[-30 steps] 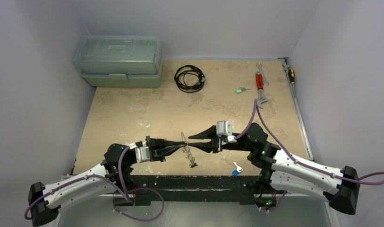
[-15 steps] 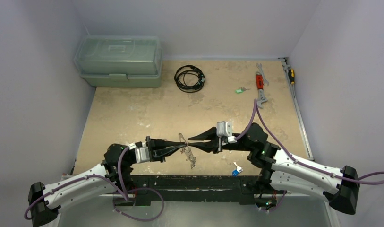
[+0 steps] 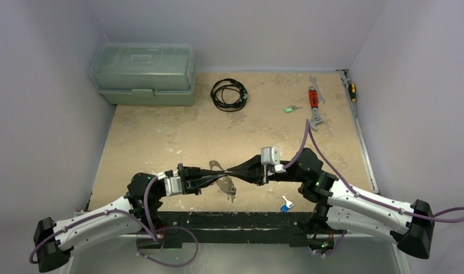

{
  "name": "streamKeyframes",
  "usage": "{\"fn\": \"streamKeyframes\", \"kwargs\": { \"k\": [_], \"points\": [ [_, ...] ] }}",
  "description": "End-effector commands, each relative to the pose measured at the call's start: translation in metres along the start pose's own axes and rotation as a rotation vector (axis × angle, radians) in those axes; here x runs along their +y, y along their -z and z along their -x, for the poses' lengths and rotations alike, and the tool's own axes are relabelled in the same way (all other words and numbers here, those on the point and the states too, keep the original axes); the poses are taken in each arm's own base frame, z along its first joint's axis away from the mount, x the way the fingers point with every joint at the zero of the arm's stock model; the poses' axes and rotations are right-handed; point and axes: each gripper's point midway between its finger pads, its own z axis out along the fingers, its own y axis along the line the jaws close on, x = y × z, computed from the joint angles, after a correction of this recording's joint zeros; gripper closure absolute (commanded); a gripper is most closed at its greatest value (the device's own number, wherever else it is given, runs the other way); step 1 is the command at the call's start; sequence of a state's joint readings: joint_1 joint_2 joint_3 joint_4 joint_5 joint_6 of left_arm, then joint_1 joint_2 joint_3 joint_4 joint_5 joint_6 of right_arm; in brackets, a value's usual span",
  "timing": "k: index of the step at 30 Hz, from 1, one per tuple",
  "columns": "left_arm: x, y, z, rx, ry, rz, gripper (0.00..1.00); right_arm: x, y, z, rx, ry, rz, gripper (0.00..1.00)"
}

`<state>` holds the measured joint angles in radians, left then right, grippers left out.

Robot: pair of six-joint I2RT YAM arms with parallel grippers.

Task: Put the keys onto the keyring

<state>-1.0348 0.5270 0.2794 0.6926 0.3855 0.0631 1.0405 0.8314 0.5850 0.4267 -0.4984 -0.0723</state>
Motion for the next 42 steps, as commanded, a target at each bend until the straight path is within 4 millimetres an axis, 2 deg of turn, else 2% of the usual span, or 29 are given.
{"fn": "streamKeyframes", "kwargs": {
  "k": [1, 4, 7, 13, 15, 20, 23, 28, 33, 37, 42],
  "points": [
    [0.002, -0.002, 0.012, -0.052, -0.007, 0.013, 1.00, 0.001, -0.005, 0.027, -0.068, 0.046, 0.024, 0.87],
    [0.002, -0.001, 0.010, -0.049, -0.004, 0.013, 1.00, 0.000, -0.005, 0.030, -0.075, 0.049, 0.019, 0.90],
    [0.002, -0.001, 0.009, -0.046, -0.003, 0.014, 1.00, 0.001, -0.005, 0.031, -0.078, 0.049, 0.023, 1.00],
    [0.002, -0.001, 0.000, -0.009, 0.001, 0.010, 1.00, -0.004, -0.006, 0.026, -0.054, 0.053, 0.004, 1.00],
    [0.000, -0.002, -0.002, 0.012, 0.004, 0.000, 0.91, -0.011, -0.005, 0.022, -0.032, 0.073, -0.031, 1.00],
    [0.004, -0.002, -0.008, 0.074, 0.023, 0.018, 0.59, -0.029, -0.003, 0.014, 0.010, 0.112, -0.122, 1.00],
    [0.009, 0.000, -0.008, 0.102, 0.033, 0.046, 0.50, -0.041, -0.001, 0.007, 0.043, 0.130, -0.184, 1.00],
    [0.019, 0.004, 0.001, 0.103, 0.054, 0.114, 0.47, -0.059, 0.003, -0.005, 0.091, 0.163, -0.271, 1.00],
    [0.042, 0.011, 0.002, 0.135, 0.118, 0.264, 0.44, -0.075, 0.005, -0.019, 0.158, 0.214, -0.356, 1.00],
    [0.063, 0.021, -0.007, 0.229, 0.197, 0.422, 0.42, -0.077, 0.005, -0.025, 0.185, 0.253, -0.384, 1.00],
    [0.072, 0.019, -0.002, 0.302, 0.268, 0.484, 0.47, -0.075, 0.002, -0.027, 0.210, 0.259, -0.377, 1.00]
  ]
}}
